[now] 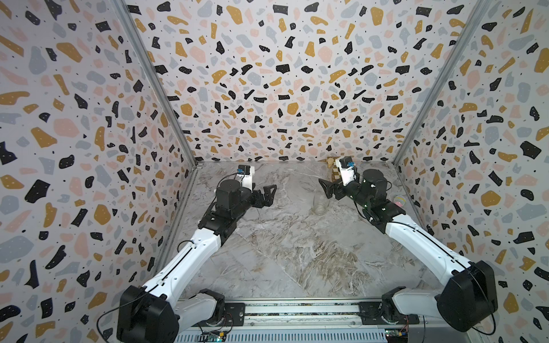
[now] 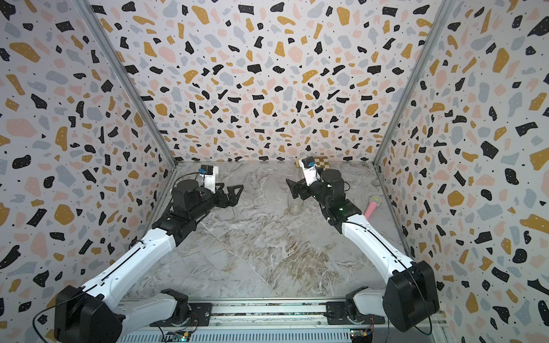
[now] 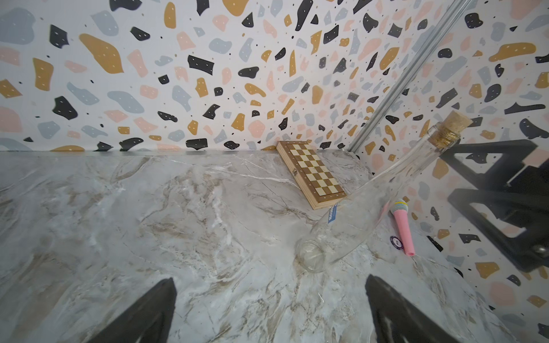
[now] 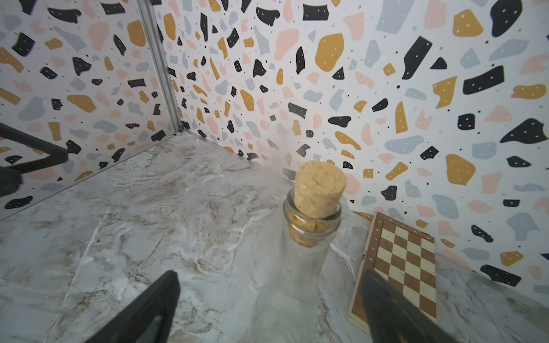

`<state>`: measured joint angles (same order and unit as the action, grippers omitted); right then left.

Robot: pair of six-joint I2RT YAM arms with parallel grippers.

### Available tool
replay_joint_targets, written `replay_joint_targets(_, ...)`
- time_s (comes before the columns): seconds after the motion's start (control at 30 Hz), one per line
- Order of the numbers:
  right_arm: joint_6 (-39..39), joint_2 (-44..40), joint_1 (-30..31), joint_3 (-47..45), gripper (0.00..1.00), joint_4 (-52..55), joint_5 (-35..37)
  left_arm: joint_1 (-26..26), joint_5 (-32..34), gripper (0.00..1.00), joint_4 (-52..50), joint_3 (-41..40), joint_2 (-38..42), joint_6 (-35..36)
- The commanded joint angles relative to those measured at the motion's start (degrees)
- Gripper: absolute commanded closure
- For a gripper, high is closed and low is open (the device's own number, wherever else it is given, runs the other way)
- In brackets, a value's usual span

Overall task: Remove the label from the bottle
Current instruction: Pick up the bottle from the center of the board.

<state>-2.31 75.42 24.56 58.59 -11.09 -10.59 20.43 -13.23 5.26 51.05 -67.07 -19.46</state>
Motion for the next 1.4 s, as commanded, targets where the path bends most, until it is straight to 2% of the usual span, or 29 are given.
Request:
replay_joint_targets(0.0, -1.25, -0.13, -0.51, 2.35, 0.03, -2.73, 1.85, 0.91, -1.48, 0.0, 4.65, -0.22, -0.73, -1.81)
replay_joint_targets(0.53, 0.97, 7.08, -2.73, 3.87, 0.16, -10.68, 0.35, 1.11, -1.35, 0.0, 6.52, 0.06, -4.89, -3.26)
replay_joint_targets(0.87, 0.36, 9.37, -2.69, 5.87, 0.46, -10.35, -0.53, 1.28, -0.83, 0.0, 7.84, -0.66, -5.7, -5.14)
replay_joint_targets(1.1, -0.68, 8.69, -2.7, 6.09, 0.61, -9.27, -3.28, 1.3, -0.3, 0.0, 7.42, -0.46, -5.5, -4.99)
replay_joint_targets(1.23, -3.37, 8.58, -2.76, 7.92, 0.65, -6.07, -9.09, 1.27, -0.79, 0.0, 5.35, -0.45, -3.29, -2.07)
replay_joint_targets(1.37, -7.31, 9.52, -2.76, 12.96, 0.8, 1.26, -18.66, 1.2, -3.25, 0.0, 0.89, -0.66, 0.62, 2.98)
